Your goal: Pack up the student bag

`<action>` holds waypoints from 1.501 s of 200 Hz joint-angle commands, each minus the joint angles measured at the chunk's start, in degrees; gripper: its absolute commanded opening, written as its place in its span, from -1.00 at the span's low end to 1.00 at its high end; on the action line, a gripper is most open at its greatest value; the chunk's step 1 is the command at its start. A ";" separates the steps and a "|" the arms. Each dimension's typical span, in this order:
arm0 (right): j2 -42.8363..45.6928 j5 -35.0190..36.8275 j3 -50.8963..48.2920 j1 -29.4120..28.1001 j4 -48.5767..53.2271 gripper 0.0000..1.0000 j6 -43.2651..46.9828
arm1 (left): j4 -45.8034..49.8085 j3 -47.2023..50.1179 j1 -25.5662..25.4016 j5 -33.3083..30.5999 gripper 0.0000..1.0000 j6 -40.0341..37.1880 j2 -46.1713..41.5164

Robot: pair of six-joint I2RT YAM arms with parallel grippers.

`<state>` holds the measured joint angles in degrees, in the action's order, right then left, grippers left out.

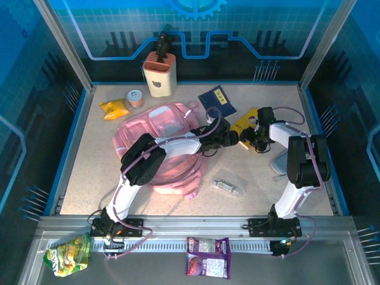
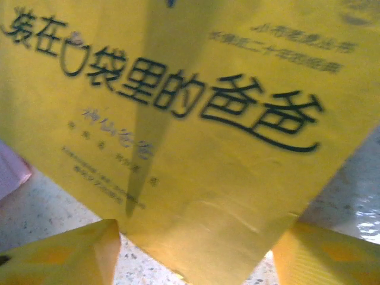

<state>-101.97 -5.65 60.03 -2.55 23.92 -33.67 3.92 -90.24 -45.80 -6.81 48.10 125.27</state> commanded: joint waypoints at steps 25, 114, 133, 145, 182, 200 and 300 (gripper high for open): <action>1.17 -2.45 -4.24 -1.49 3.76 -0.12 1.24 | -2.11 1.20 1.63 -0.86 0.58 0.31 -2.52; 9.34 5.69 -8.70 -3.84 12.23 -0.45 1.70 | 0.10 2.87 1.63 -1.16 0.58 0.41 -5.37; 12.63 7.08 -11.41 -4.69 12.52 -0.47 0.89 | 0.24 3.41 1.52 -1.39 0.58 0.53 -5.57; 14.38 5.63 -10.94 -4.71 12.10 -0.47 0.94 | -0.42 3.90 1.58 -0.98 0.57 1.02 -5.70; 12.29 10.19 -1.09 -7.45 12.89 -0.19 5.09 | -2.34 5.69 1.59 0.65 0.54 1.37 -7.69; 8.41 12.72 3.67 -8.37 13.03 0.01 6.33 | -2.43 8.13 1.65 -1.94 0.54 -0.16 -11.40; -20.67 24.17 33.01 -14.58 17.41 0.74 4.02 | -3.87 22.71 6.86 -4.23 0.60 -2.74 -27.48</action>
<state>-118.87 13.37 88.36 -15.42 37.01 -28.69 0.89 -71.02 -39.35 -9.37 47.22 101.10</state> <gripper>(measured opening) 0.846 0.798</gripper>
